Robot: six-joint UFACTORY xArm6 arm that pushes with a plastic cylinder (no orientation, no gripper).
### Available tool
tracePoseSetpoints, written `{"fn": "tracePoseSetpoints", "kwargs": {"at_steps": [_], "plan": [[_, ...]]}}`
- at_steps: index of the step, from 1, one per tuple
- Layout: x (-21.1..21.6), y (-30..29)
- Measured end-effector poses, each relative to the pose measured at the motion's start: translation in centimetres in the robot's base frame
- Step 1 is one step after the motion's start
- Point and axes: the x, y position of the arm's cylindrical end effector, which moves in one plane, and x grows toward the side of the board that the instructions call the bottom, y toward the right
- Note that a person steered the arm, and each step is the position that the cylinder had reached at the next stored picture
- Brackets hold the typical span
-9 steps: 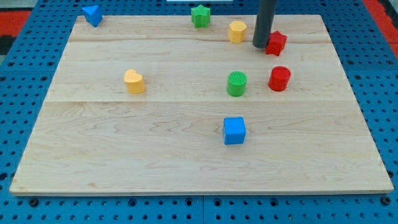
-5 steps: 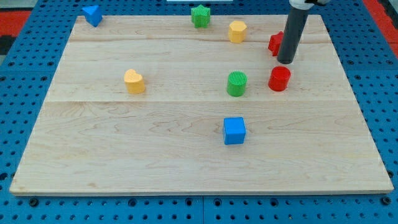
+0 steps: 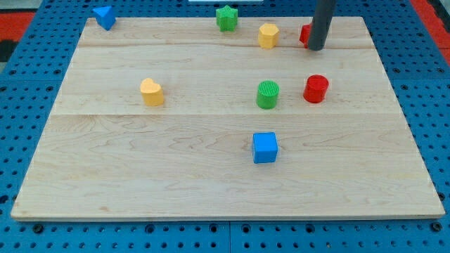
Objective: Push to the red star towards the top right
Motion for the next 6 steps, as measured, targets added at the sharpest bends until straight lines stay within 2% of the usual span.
{"fn": "tracePoseSetpoints", "kwargs": {"at_steps": [6], "plan": [[-3.1,0.0]]}}
